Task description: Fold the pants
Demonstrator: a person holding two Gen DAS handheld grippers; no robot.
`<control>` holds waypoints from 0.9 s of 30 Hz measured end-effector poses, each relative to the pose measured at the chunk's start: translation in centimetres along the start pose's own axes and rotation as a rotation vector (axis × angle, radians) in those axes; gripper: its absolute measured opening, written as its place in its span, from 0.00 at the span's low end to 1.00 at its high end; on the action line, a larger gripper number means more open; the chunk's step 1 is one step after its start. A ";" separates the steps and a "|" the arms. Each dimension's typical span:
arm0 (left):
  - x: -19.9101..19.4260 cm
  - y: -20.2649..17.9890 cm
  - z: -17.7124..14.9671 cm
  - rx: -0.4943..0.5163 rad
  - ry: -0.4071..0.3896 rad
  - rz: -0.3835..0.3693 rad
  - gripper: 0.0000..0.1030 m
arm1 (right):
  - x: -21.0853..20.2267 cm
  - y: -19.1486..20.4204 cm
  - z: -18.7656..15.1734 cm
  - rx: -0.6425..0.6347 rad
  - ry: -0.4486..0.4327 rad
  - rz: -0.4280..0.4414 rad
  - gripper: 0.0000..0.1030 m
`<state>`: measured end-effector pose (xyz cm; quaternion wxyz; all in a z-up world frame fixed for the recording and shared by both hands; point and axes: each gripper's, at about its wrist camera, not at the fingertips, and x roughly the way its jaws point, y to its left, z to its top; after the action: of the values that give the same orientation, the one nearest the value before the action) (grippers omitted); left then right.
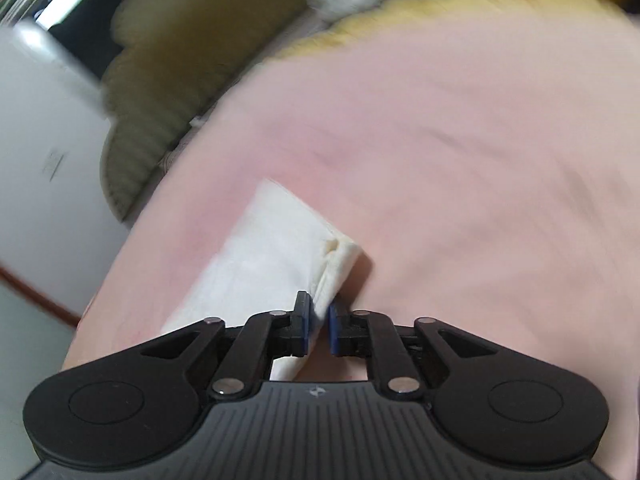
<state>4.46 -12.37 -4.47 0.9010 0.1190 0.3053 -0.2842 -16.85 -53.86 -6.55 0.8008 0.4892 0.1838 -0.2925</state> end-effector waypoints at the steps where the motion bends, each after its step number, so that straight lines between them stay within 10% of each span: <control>1: 0.0 0.0 0.0 0.000 0.000 0.000 0.71 | -1.0 0.6 -0.1 -0.018 -0.069 -0.058 0.13; 5: 0.0 0.0 0.0 0.000 0.000 0.000 0.71 | -3.5 8.2 -2.5 -0.365 -0.349 -0.117 0.16; 12: 0.0 0.0 0.0 -0.001 0.000 0.000 0.72 | -1.3 24.2 -18.2 -1.266 -0.051 0.380 0.18; 15: 0.0 0.0 0.0 -0.001 0.000 0.000 0.72 | -1.0 26.9 -23.9 -1.522 0.095 0.451 0.23; 19: 0.0 0.0 0.0 -0.001 0.000 0.000 0.72 | 1.1 28.7 -24.3 -1.418 0.240 0.480 0.59; 27: -0.1 0.1 0.0 -0.001 0.000 0.000 0.72 | 11.9 33.5 -20.7 -1.094 0.731 0.581 0.61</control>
<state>4.48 -12.29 -4.40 0.9011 0.1184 0.3054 -0.2840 13.74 -27.05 -0.20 0.8638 0.1135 0.4229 0.2491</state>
